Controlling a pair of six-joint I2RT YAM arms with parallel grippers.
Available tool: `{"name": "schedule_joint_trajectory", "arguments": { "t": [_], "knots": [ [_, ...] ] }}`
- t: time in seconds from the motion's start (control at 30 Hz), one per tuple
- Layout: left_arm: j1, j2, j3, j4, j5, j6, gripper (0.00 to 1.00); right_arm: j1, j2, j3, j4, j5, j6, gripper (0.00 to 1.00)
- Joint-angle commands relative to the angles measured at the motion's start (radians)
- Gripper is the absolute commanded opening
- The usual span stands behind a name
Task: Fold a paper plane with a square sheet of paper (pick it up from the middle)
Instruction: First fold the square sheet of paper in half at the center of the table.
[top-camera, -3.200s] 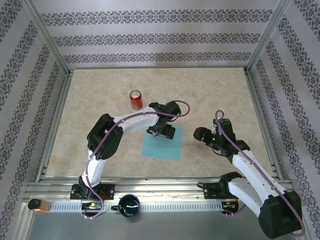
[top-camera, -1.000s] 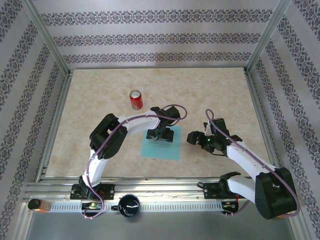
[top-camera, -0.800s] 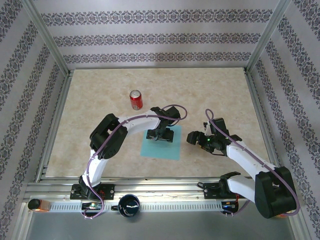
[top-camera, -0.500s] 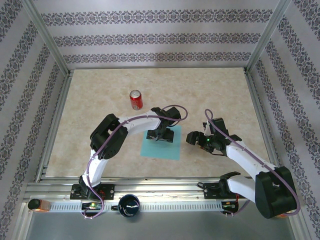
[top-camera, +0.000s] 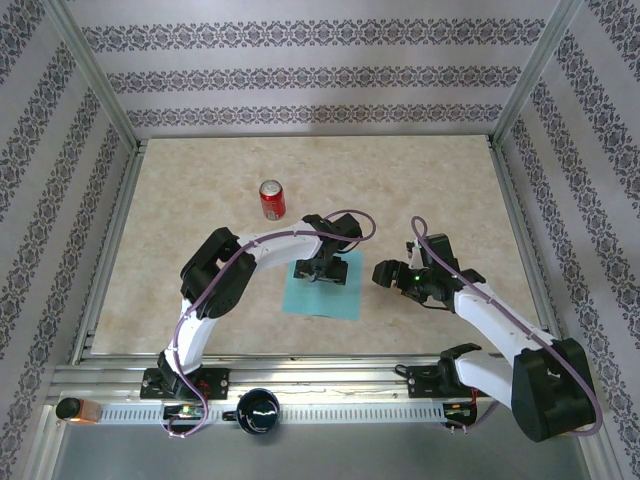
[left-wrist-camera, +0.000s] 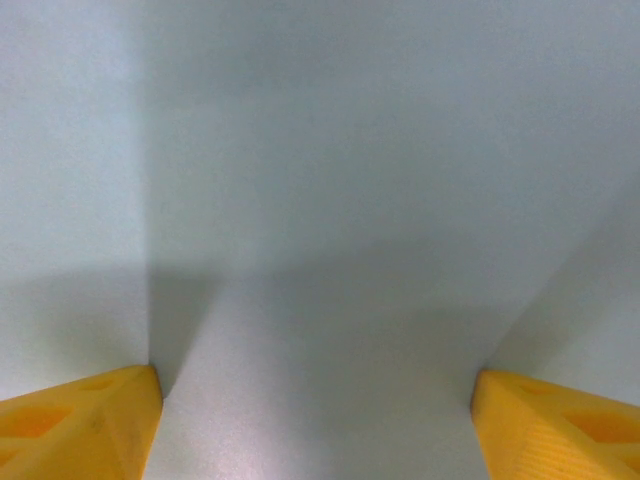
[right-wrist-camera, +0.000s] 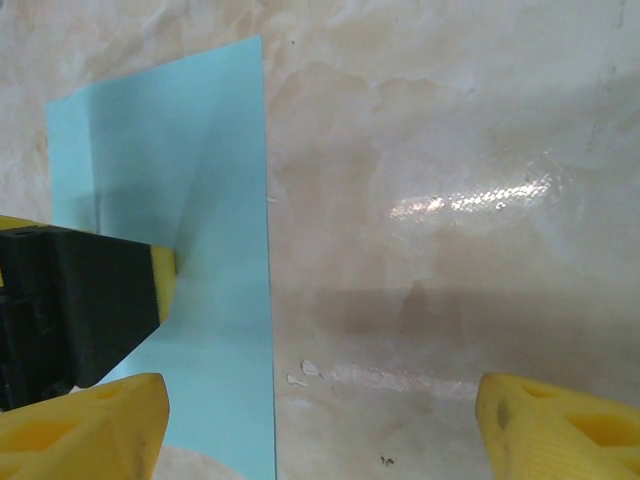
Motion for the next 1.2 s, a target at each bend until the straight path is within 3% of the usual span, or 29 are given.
{"name": "schedule_joint_trajectory", "arguments": {
  "t": [0.0, 0.37, 0.63, 0.7, 0.8, 0.87, 1.07, 1.17],
  "knots": [
    [-0.018, 0.078, -0.037, -0.009, 0.002, -0.005, 0.79, 0.01, -0.037, 0.028, -0.007, -0.011, -0.002, 0.81],
    [-0.025, 0.051, -0.011, -0.017, -0.022, 0.027, 0.67, 0.02, -0.039, 0.027, 0.024, -0.054, 0.004, 0.81],
    [-0.038, -0.013, -0.031, 0.042, -0.079, 0.049, 0.46, 0.024, -0.014, 0.027, 0.029, -0.042, 0.015, 0.8],
    [-0.038, -0.02, -0.035, 0.055, -0.073, 0.05, 0.36, 0.024, -0.016, 0.027, 0.029, -0.04, 0.016, 0.8],
    [-0.038, -0.034, -0.04, 0.072, -0.067, 0.047, 0.33, 0.025, -0.021, 0.027, 0.027, -0.028, 0.02, 0.8],
    [-0.038, -0.055, -0.053, 0.096, -0.065, 0.046, 0.26, 0.024, -0.028, 0.026, 0.021, -0.011, 0.023, 0.8],
    [-0.035, -0.149, -0.107, 0.168, -0.046, 0.027, 0.26, 0.023, -0.062, 0.02, 0.017, 0.035, 0.041, 0.8],
    [-0.019, -0.219, -0.164, 0.271, 0.035, 0.007, 0.28, 0.02, -0.081, 0.017, 0.011, 0.053, 0.041, 0.8]
  ]
}}
